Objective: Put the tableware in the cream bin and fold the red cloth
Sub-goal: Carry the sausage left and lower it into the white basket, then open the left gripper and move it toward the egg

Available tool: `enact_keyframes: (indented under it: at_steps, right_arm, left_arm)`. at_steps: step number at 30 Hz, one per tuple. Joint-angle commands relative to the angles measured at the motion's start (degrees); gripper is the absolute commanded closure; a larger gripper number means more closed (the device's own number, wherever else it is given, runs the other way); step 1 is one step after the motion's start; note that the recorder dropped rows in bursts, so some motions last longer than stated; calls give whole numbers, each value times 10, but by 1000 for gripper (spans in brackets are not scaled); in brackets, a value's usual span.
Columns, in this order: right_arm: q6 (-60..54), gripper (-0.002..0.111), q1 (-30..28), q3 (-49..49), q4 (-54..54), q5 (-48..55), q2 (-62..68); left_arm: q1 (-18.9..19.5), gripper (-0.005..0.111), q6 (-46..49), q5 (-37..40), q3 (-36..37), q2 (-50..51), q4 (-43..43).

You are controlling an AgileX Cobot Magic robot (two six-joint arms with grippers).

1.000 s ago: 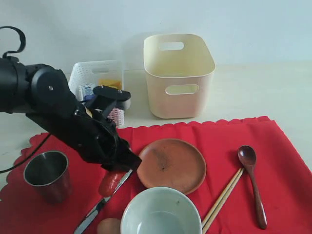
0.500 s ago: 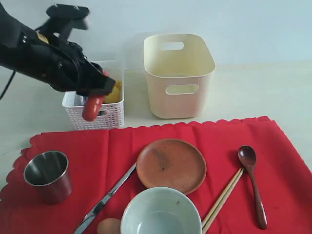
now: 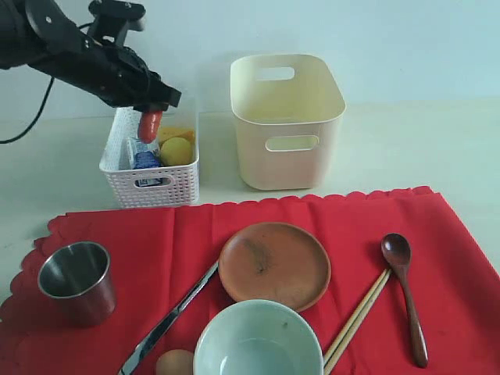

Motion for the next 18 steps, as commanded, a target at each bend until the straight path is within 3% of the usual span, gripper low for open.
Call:
enact_keyframes:
  at_steps: [1,11,14,18]
  right_arm:
    - [1,108,-3,2,-5,-5,-3]
    - [1,108,-3,2,-5,-4,-3]
    - [1,108,-3,2,-5,-4,-3]
    - [1,108,-3,2,-5,-4,-3]
  left_arm:
    - [1,107,0,-39,-8,40,-7]
    - [0,106,0,-23,-8,81,-7]
    - [0,97,0,-14,-8,82,-7]
    - [0,68,0,-9,-8,77,-7]
